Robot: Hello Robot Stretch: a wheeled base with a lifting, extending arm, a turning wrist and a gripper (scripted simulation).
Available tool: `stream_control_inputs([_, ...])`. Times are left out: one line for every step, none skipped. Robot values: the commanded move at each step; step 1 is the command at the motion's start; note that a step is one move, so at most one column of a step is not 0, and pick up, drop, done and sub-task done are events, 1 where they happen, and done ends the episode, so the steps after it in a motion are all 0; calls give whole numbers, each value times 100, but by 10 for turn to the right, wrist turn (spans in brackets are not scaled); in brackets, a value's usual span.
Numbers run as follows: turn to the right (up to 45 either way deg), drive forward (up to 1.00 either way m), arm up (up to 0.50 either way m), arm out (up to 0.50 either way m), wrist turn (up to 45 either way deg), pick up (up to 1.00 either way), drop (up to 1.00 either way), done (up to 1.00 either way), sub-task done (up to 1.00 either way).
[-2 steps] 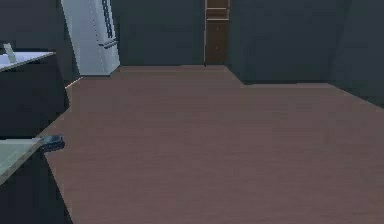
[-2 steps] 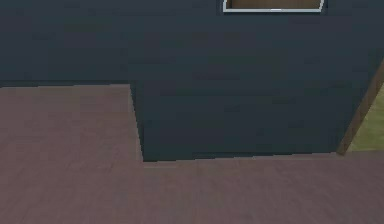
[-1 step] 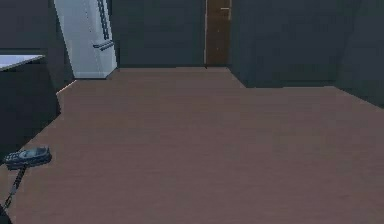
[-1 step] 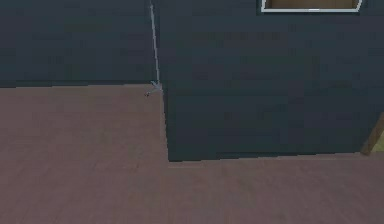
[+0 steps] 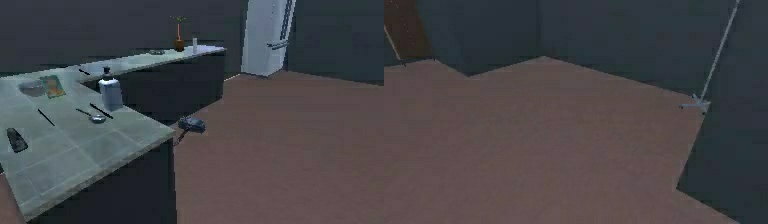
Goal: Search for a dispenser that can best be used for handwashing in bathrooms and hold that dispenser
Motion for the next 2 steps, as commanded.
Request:
stream_control_inputs([-450,0,0,0,0,0,0,0,0])
stream_control_inputs([-450,0,0,0,0,0,0,0,0])
